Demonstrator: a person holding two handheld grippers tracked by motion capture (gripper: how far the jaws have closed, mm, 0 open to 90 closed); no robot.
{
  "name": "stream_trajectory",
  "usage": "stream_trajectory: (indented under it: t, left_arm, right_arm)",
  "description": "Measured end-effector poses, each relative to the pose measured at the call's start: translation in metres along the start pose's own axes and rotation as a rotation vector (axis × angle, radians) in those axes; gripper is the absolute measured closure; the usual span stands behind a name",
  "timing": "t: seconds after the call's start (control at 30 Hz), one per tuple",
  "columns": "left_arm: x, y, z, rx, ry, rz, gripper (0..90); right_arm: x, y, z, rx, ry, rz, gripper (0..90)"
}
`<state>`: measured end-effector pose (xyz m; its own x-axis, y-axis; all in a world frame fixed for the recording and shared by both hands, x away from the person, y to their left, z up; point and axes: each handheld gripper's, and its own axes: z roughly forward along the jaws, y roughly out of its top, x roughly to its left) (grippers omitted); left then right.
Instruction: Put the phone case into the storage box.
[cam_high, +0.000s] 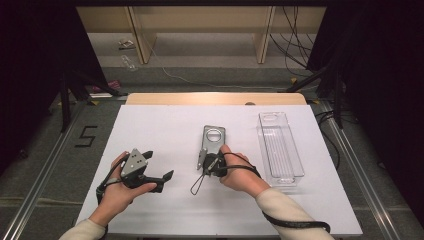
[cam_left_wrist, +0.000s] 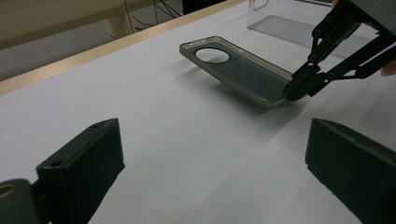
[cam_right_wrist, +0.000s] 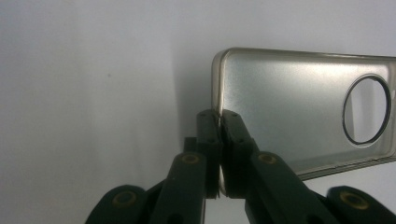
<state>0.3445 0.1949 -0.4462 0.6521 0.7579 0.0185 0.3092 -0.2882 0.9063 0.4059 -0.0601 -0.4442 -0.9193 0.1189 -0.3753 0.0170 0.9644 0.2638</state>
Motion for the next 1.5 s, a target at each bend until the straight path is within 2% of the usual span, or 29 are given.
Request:
stream_trajectory:
  t: [0.27,0.3,0.33,0.7,0.83,0.93,0.97,1.5]
  left_arm:
    - [0.000,0.000,0.000,0.001,-0.003,-0.001,3.8]
    - [0.000,0.000,0.000,0.001,-0.003,-0.001,3.8]
    - [0.000,0.000,0.000,0.002,-0.003,0.000,3.8]
    - [0.000,-0.001,0.001,0.005,-0.003,0.000,3.9]
    - [0.000,-0.001,0.001,0.005,-0.001,0.000,3.9]
    - [0.000,-0.001,0.001,0.006,-0.002,-0.002,3.9]
    - [0.000,-0.001,0.001,0.006,-0.002,-0.003,3.9]
    - [0.000,-0.001,0.001,0.005,-0.001,-0.001,3.9]
  right_arm:
    - [0.002,-0.009,-0.006,-0.024,-0.011,0.010,87.8]
    - [0.003,-0.010,-0.007,-0.022,-0.006,0.023,87.8]
    - [0.003,-0.011,-0.007,-0.031,-0.014,0.011,87.8]
    - [0.010,-0.021,-0.014,-0.058,-0.039,0.005,87.8]
    - [0.013,-0.025,-0.016,-0.067,-0.045,0.018,87.8]
    - [0.014,-0.027,-0.017,-0.073,-0.051,0.007,87.8]
    - [0.016,-0.027,-0.017,-0.073,-0.048,0.019,87.8]
    - [0.027,-0.032,-0.020,-0.112,-0.058,0.005,87.8]
